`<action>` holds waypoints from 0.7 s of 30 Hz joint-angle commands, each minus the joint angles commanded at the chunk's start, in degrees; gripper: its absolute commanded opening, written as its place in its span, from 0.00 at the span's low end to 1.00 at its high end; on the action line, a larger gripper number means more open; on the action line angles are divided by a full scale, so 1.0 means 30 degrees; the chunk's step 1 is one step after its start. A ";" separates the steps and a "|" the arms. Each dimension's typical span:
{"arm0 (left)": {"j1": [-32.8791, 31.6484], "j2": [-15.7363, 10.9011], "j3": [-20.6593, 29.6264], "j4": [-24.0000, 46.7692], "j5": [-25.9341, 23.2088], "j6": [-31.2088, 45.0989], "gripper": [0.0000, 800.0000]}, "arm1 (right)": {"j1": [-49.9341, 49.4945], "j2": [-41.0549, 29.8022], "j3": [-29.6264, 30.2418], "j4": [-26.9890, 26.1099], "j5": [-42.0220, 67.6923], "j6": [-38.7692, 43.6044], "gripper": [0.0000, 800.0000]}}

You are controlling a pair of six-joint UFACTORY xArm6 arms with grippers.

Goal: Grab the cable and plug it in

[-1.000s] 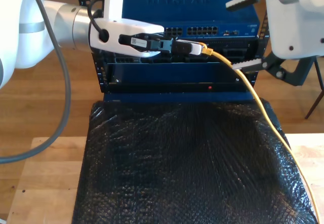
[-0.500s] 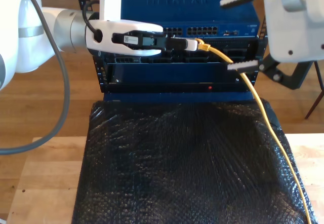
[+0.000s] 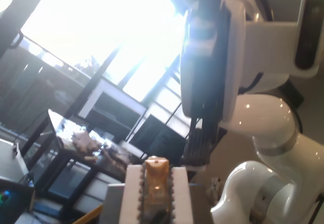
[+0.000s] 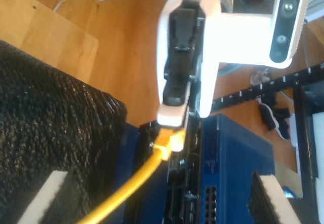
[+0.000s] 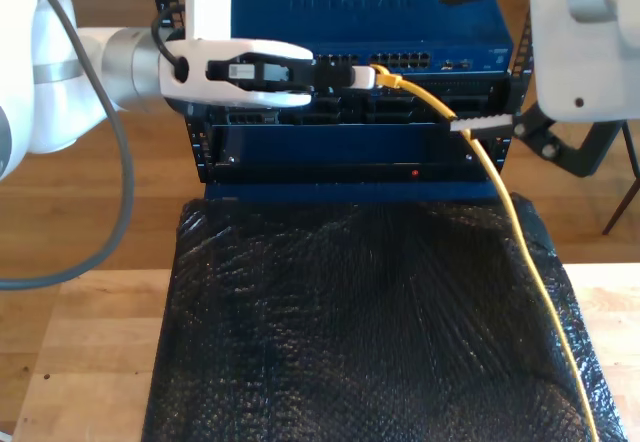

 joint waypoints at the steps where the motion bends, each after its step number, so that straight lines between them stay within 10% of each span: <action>1: 0.0000 0.0000 0.0147 -0.0234 0.0059 -0.0059 0.01 | 0.0147 0.0000 0.0117 0.0176 -0.0205 -0.0029 0.99; 21: 0.0029 0.0000 0.0703 -0.0557 0.0645 -0.0586 0.01 | 0.2403 0.0147 0.1700 0.0176 -0.4249 -0.0703 0.97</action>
